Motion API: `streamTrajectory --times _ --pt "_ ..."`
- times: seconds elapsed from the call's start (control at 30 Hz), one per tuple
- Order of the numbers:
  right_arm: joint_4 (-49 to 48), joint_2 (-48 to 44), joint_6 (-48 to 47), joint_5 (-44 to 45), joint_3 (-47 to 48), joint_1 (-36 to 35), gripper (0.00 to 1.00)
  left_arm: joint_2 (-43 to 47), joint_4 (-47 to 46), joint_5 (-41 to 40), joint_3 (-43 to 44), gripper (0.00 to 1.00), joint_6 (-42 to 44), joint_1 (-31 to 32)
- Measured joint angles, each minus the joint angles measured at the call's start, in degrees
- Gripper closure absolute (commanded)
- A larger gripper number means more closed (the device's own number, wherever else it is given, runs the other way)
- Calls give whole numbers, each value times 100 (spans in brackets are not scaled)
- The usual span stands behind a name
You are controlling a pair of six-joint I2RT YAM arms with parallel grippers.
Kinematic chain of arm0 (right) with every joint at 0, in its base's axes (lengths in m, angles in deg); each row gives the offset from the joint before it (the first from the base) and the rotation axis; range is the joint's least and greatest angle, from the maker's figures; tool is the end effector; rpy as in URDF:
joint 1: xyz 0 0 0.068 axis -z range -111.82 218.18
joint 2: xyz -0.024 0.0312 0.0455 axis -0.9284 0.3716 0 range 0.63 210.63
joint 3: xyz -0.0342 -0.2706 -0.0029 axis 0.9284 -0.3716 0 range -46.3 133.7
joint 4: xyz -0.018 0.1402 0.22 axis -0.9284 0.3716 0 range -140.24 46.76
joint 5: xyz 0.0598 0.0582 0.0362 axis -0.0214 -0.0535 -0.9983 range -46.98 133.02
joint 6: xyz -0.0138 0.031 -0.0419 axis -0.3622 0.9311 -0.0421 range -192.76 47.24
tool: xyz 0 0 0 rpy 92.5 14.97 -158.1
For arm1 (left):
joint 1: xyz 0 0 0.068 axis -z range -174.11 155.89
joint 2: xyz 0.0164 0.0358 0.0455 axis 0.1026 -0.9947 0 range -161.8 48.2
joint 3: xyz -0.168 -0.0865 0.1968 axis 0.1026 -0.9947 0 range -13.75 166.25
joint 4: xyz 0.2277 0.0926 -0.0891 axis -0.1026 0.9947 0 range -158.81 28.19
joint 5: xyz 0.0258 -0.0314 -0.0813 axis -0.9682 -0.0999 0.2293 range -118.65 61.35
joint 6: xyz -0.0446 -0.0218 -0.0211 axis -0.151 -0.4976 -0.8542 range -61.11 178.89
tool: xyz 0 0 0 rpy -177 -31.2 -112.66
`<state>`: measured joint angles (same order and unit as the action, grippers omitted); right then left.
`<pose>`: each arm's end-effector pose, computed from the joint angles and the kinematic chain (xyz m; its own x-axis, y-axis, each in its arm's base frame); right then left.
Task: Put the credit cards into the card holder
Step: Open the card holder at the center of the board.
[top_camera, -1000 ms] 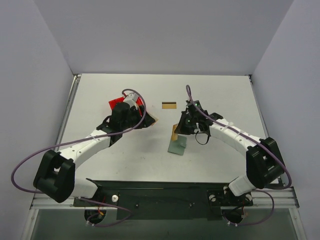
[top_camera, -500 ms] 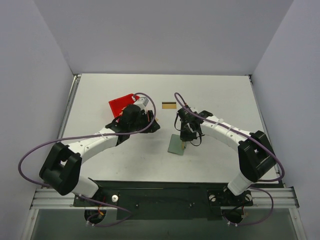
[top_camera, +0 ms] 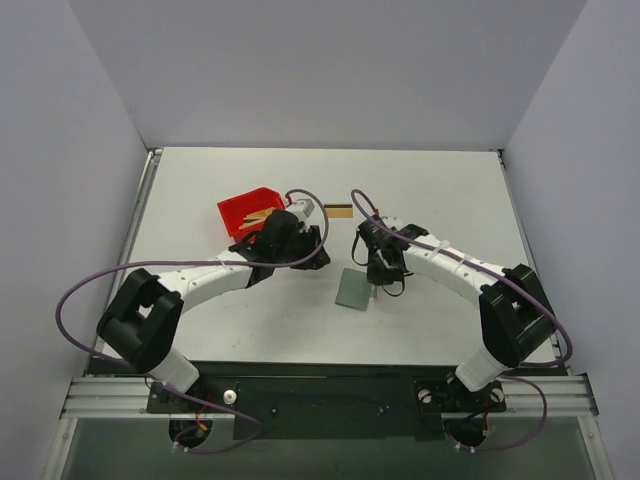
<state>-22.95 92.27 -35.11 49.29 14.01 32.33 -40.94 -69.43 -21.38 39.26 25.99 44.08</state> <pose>0.2658 0.1873 0.2078 -0.8753 0.1166 -0.4693 -0.0019 0.9697 0.2443 0.2630 -0.2127 0.2180 -0.7604 -0.0874 -0.6436 0.3350 0.7962 -0.5039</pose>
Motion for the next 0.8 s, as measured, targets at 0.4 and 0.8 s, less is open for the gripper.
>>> streamTrajectory --times 0.4,0.8 --pt "-732 -728 334 -487 -1113 518 100 -643 -2 -24 168 55 81 315" --pt "-1891 -890 643 -1690 -1849 918 100 -922 -4 -68 170 74 81 382"
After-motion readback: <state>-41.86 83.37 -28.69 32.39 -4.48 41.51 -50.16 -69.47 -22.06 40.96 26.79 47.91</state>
